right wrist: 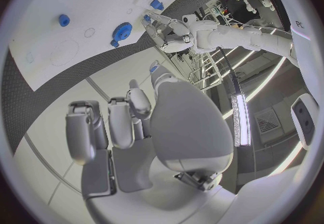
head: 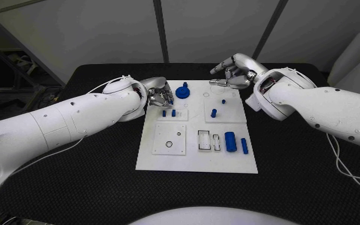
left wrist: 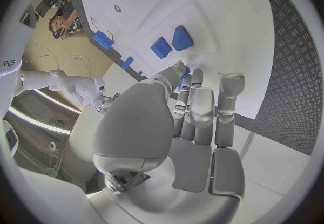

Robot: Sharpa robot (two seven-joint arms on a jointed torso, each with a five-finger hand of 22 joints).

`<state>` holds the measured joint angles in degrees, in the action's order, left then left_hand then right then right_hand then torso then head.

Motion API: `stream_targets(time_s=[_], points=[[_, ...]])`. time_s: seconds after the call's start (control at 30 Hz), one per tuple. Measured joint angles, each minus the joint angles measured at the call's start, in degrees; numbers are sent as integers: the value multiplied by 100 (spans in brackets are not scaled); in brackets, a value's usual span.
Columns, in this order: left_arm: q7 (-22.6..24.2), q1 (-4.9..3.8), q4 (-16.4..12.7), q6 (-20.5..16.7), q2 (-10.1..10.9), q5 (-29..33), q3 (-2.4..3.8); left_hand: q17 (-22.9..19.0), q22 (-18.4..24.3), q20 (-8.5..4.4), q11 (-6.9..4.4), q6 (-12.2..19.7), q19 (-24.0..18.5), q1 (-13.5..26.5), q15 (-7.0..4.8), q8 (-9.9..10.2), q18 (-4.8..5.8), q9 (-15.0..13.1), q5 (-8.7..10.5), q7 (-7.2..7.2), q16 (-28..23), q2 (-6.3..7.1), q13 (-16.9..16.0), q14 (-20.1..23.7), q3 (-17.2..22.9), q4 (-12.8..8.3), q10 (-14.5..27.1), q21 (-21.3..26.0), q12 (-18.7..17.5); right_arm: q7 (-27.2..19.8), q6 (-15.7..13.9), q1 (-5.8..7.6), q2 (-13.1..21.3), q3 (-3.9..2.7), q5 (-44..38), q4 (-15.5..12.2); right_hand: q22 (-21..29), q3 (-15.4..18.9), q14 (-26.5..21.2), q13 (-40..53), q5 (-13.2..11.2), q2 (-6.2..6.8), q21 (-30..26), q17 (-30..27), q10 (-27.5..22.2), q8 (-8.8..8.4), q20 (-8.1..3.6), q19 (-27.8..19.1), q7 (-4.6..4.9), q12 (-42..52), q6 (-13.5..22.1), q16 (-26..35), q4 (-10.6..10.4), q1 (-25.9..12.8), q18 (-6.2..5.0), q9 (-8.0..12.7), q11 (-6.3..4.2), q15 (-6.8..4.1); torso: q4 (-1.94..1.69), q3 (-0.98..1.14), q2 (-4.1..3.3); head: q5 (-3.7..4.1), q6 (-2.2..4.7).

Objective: Assemble the parts on the task board

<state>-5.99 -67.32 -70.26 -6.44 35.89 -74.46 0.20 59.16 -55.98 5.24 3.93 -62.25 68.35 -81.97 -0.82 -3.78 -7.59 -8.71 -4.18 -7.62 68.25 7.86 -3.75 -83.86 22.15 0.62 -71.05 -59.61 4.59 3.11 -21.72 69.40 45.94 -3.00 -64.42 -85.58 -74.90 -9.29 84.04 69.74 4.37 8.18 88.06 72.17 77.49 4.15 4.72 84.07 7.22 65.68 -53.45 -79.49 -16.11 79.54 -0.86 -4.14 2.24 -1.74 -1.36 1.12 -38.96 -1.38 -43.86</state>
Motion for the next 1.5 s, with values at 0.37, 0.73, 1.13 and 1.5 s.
stream_targets(time_s=[0.37, 0.73, 1.13, 1.5], points=[[-89, 12, 40, 76, 40, 0, -4, -76, -9, 0, -21, 555, 0, 92, 0, 14, 0, 233, 88, 42, 0, 92, 1, 0, 0, 0, 20, 0, 0, 7, 0, 0, 24, 0, 0, -3, 0, 0, 0, -30, 0, 0, -5, -13, 0, 0, 0, 0, 0, -29, 0, 29, 0, 0, 0, 0, 0, 0, -1, -1, 1, 7, 5], [-109, 9, 13, 42, 176, 48, 3, -399, 331, 52, 51, 1140, -276, 207, 31, 13, -157, 461, 88, -8, -190, 208, -2, 31, -231, 23, 258, 380, -50, 177, 145, 0, 76, 0, -126, 112, 0, -133, 0, -2257, 0, -25, -245, -573, -1368, -21, -14, -14, -15, -2765, -87, 471, -1, 125, 0, 5, 2, 0, -4, -4, 7, 40, 42], [160, 19, -198, -494, 710, 1145, 207, -1771, 1016, 103, 119, 355, -820, -64, 84, -391, -265, 361, -31, -126, -1304, -12, -18, 594, -34, -101, 215, 1154, 41, 534, 767, -71, 99, 59, -1582, 287, 0, -573, 0, -4742, -22, 175, -386, -829, -1472, 0, 74, -8, 95, -5431, -629, 662, 222, 686, -1, -25, 205, 104, -1, -1, 2, 303, 144], [1279, 45, -635, -694, 1248, 4752, 221, -2679, 1100, 53, 29, 153, -1057, -65, 42, -454, -266, 342, -134, -87, -2274, -112, -67, 1005, 173, -219, -35, 1357, 151, 820, 1194, -205, 44, 143, -2769, 327, 0, -610, -1, -5216, -21, 197, -535, -915, -1515, 0, 121, 0, 106, -5819, -721, 729, 296, 709, -93, -15, 248, 145, -15, -8, -7, 515, 224]])
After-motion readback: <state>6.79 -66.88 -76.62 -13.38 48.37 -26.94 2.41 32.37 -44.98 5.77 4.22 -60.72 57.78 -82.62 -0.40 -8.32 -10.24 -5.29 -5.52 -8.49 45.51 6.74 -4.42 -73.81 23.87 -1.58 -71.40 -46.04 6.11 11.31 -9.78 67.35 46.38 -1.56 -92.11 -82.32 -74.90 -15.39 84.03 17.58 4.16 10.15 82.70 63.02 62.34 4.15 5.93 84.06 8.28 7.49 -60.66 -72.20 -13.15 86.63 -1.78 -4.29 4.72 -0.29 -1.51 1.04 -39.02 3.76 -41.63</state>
